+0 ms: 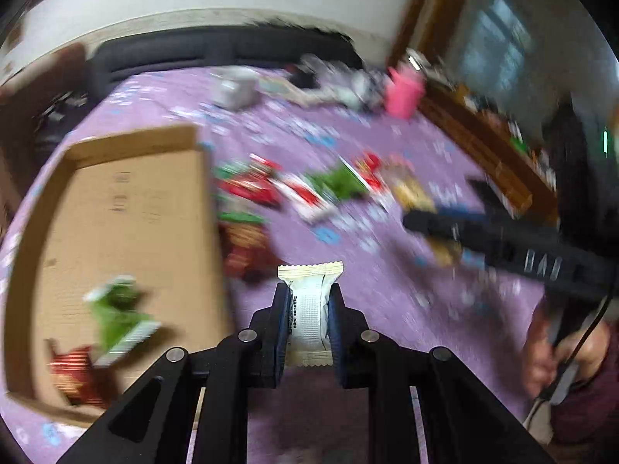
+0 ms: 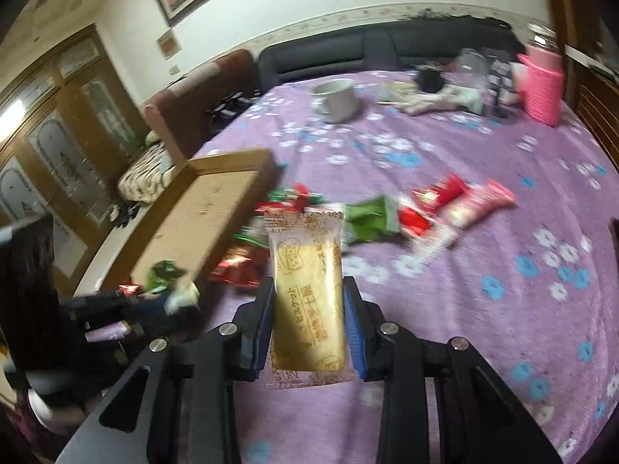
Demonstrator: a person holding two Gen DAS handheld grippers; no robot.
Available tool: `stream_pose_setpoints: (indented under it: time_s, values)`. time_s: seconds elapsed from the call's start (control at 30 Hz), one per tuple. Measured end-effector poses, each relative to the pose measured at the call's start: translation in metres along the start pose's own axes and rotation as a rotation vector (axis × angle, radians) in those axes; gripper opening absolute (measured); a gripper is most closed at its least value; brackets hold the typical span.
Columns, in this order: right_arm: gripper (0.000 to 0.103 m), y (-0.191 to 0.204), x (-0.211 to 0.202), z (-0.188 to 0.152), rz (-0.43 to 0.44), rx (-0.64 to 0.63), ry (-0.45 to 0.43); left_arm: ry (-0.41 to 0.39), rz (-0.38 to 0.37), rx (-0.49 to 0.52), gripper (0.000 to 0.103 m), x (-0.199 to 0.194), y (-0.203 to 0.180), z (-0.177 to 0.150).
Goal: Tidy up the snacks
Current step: 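Carry both snacks into the cardboard tray and open both tools, then grasp the white-red candy stick with the right tool while the left tool grasps the dark red bag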
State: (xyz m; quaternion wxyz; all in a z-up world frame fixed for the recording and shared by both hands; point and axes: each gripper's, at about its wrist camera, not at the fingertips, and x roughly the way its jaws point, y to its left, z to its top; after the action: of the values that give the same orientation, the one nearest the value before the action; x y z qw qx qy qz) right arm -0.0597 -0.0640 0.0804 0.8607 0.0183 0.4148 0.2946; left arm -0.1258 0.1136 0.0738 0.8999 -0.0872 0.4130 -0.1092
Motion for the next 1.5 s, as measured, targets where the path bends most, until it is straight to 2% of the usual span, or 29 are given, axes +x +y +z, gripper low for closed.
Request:
stream_pose_setpoints:
  time_s: [0.13, 0.27, 0.37, 0.6, 0.77, 0.8, 0.87, 0.97, 1.1, 1.13, 1.17, 1.27, 1.37, 1.43, 1.5]
  values:
    - [0.033, 0.04, 0.018, 0.013, 0.066, -0.048, 0.032, -0.058, 0.103, -0.105, 0.019, -0.028, 0.06, 0.013]
    - [0.033, 0.082, 0.045, 0.023, 0.12, -0.096, 0.077, -0.048, 0.205, -0.174, 0.019, -0.035, 0.113, 0.012]
    - [0.033, 0.109, 0.075, 0.028, 0.14, -0.117, 0.124, -0.029, 0.248, -0.215, 0.019, -0.031, 0.144, 0.009]
    - [0.033, 0.142, 0.137, 0.035, 0.118, -0.131, 0.2, 0.007, 0.239, -0.268, 0.02, -0.004, 0.17, -0.001]
    - [0.035, 0.15, 0.158, 0.038, 0.103, -0.132, 0.214, 0.002, 0.198, -0.298, 0.022, -0.003, 0.18, -0.004]
    - [0.035, 0.151, 0.159, 0.038, 0.097, -0.133, 0.212, -0.002, 0.192, -0.295, 0.025, -0.005, 0.18, -0.004]
    - [0.039, 0.154, 0.159, 0.039, 0.09, -0.143, 0.2, -0.01, 0.19, -0.29, 0.049, -0.008, 0.178, -0.005]
    - [0.05, 0.158, 0.15, 0.041, 0.085, -0.156, 0.163, -0.043, 0.174, -0.294, 0.061, -0.017, 0.176, -0.005]
    - [0.055, 0.152, 0.112, 0.054, 0.076, -0.17, 0.054, -0.111, 0.154, -0.337, 0.078, -0.037, 0.172, -0.004]
    - [0.063, 0.148, 0.099, 0.057, 0.062, -0.181, 0.018, -0.131, 0.148, -0.352, 0.082, -0.043, 0.171, -0.003]
    - [0.075, 0.142, 0.081, 0.06, 0.034, -0.193, -0.032, -0.151, 0.139, -0.362, 0.082, -0.048, 0.17, -0.003]
    - [0.1, 0.115, 0.036, 0.062, -0.029, -0.204, -0.152, -0.222, 0.078, -0.388, 0.082, -0.064, 0.159, -0.003]
    - [0.102, 0.075, 0.013, 0.061, -0.125, -0.188, -0.195, -0.233, 0.071, -0.4, 0.082, -0.068, 0.147, -0.006]
    - [0.102, 0.037, 0.011, 0.057, -0.217, -0.12, -0.128, -0.212, 0.065, -0.4, 0.082, -0.065, 0.138, -0.007]
    - [0.095, 0.003, 0.016, 0.048, -0.224, -0.031, -0.069, -0.202, 0.04, -0.398, 0.082, -0.061, 0.129, -0.008]
